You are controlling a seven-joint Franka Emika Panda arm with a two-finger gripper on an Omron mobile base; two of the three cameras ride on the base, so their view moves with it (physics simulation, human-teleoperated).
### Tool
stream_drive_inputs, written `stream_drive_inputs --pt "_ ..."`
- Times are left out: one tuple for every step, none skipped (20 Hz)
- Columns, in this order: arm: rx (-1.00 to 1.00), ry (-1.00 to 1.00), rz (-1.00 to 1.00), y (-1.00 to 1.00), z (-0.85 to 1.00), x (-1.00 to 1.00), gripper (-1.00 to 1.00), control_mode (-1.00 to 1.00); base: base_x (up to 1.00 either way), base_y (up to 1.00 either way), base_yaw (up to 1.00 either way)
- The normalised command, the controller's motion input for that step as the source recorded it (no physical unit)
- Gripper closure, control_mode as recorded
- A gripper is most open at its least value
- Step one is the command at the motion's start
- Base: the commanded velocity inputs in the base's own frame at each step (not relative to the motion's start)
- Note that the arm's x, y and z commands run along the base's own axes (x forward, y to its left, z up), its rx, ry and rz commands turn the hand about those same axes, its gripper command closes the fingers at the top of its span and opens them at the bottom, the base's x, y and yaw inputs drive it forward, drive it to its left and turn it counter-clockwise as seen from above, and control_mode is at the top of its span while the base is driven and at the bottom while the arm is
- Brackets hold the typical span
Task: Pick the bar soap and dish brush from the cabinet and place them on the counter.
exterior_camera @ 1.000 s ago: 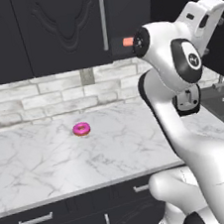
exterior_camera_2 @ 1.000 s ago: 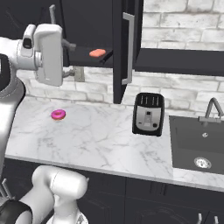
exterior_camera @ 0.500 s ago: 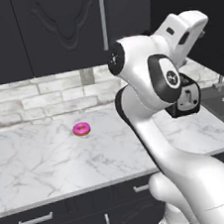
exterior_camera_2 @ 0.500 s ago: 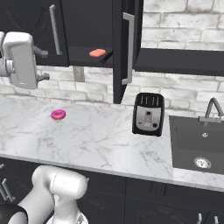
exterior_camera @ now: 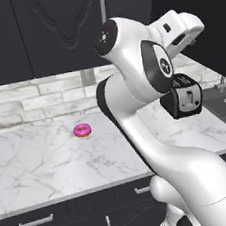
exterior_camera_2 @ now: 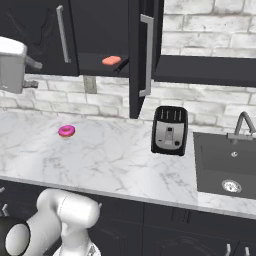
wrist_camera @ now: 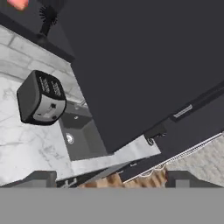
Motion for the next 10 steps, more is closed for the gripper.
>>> stream_drive_inputs --pt "0.18 -0.19 0.15 0.15 0.00 0.00 -1.00 -1.00 0.00 0.00 0.00" --pt "0.14 -0.23 0.15 0.14 0.00 0.00 -1.00 -1.00 0.00 0.00 0.00" --pt "0.13 -0.26 0.15 0.13 0.00 0.00 -1.00 -1.00 0.00 0.00 0.00" --pt "0.13 -0.27 0.15 0.14 0.00 0.00 -1.00 -1.00 0.00 0.00 0.00" --pt "0.15 -0.26 0.15 0.16 0.00 0.00 -1.00 -1.00 0.00 0.00 0.00" --pt "0.17 -0.25 0.16 0.19 0.00 0.00 -1.00 -1.00 0.00 0.00 0.00" --pt "0.18 -0.25 0.17 0.19 0.00 0.00 -1.00 -1.00 0.00 0.00 0.00" --pt "0.18 -0.28 0.19 0.20 0.00 0.00 -1.00 -1.00 0.00 0.00 0.00" --pt "0.17 -0.30 0.19 0.21 0.00 0.00 -1.00 -1.00 0.00 0.00 0.00" --pt "0.17 -0.29 0.19 0.20 -0.03 0.00 -1.00 -1.00 0.00 0.00 0.00"
